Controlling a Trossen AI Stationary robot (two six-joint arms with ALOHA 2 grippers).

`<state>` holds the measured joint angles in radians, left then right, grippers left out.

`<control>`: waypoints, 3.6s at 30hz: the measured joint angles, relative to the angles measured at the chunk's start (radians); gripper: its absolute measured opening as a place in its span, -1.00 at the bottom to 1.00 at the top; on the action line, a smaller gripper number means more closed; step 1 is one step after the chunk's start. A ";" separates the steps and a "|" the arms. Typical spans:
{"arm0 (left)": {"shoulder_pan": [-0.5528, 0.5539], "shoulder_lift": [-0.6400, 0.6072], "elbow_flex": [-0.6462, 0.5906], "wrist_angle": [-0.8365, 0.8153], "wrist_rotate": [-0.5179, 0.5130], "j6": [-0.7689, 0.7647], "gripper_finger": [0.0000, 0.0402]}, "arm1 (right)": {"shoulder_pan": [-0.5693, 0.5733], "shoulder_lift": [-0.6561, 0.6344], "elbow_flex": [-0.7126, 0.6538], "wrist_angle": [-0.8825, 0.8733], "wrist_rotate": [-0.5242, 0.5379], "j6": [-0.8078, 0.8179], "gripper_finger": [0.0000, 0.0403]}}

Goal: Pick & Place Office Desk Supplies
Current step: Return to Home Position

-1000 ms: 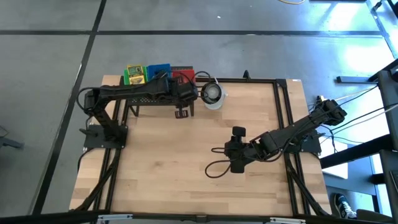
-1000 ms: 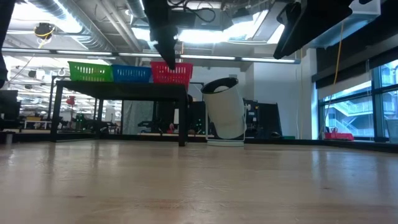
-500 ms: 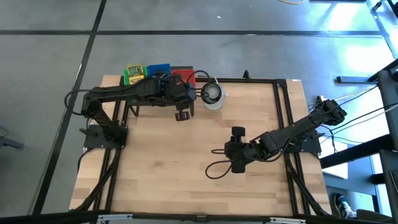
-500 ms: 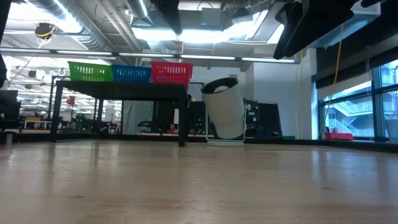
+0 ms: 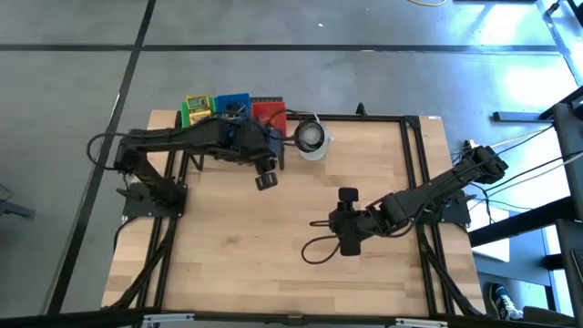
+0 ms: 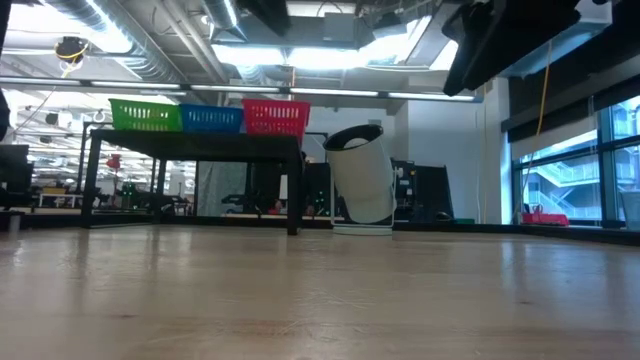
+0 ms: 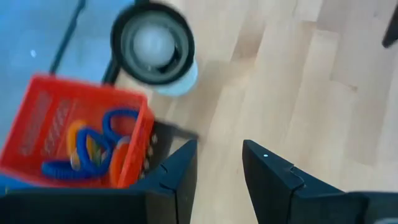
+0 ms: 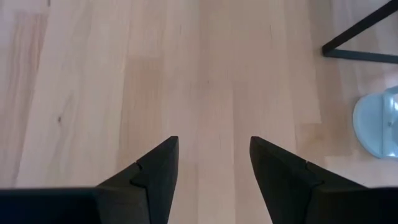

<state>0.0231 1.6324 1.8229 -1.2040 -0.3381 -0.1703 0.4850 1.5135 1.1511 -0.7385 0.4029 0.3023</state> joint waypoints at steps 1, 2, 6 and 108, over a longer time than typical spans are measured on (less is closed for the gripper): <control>0.000 -0.012 0.000 -0.025 0.012 -0.021 -0.40 | 0.000 0.000 0.000 -0.003 0.000 -0.008 0.00; -0.001 -0.024 0.000 -0.046 0.015 -0.046 -0.39 | 0.000 0.000 0.000 -0.006 0.001 -0.019 0.00; -0.033 -0.075 -0.018 -0.081 -0.007 -0.106 -0.39 | -0.003 -0.028 -0.041 0.011 0.010 -0.026 0.00; -0.286 -1.345 -1.814 1.446 -0.342 -0.066 -0.39 | -0.026 -1.312 -0.913 0.340 0.185 -0.053 0.00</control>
<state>-0.2634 0.2874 0.0093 0.2419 -0.6800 -0.2364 0.4595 0.2016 0.2379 -0.3985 0.5879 0.2491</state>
